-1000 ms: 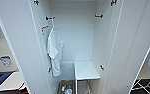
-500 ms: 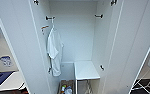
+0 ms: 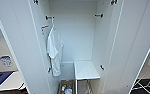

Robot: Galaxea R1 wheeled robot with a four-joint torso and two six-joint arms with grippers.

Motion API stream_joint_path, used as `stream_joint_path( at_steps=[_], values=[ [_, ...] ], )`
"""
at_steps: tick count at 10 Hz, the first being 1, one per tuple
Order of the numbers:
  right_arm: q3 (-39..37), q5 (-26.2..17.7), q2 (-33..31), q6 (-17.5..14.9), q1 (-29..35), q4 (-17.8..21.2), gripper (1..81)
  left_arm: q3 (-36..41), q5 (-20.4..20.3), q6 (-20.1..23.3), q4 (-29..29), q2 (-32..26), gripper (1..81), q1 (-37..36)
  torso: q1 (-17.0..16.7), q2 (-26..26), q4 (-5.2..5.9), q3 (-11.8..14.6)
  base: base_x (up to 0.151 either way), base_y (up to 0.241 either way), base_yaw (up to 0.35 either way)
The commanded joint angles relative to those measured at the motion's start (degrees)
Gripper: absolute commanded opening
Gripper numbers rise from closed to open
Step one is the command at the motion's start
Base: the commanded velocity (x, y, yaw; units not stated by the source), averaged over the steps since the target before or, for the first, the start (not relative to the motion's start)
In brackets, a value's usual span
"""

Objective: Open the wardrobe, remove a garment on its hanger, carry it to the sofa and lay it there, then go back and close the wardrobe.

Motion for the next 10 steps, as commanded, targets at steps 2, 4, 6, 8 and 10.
stream_joint_path(
  at_steps=[2,4,6,8,10],
  values=[
    [-7.7,-7.9,-4.9,0.6,13.4,16.3,81.1,-7.3,1.7,-16.5,-1.6,-5.3,81.1,-13.1,0.0,0.0,0.00,0.0,0.000,0.000,0.000],
    [-6.2,-12.0,-5.0,0.5,17.4,22.7,81.1,-4.2,3.7,-20.1,-1.6,-4.7,81.1,-16.8,0.0,0.0,0.00,0.0,0.000,0.000,0.000],
    [-2.4,-13.6,-4.9,0.5,21.5,25.2,81.1,2.1,4.2,-21.2,-1.7,-5.3,81.1,-20.0,0.0,0.0,0.00,0.0,0.000,0.000,0.000],
    [1.7,-16.3,-3.8,0.5,24.5,27.9,81.1,5.3,5.0,-21.3,-1.8,-4.5,81.1,-22.4,0.1,0.1,0.00,0.0,0.000,0.000,0.000],
    [4.7,-16.4,0.6,0.4,24.6,28.0,81.1,5.8,7.3,-21.3,-1.5,-1.1,81.1,-24.4,0.1,0.1,0.00,-0.1,0.000,0.000,0.000]
  ],
)
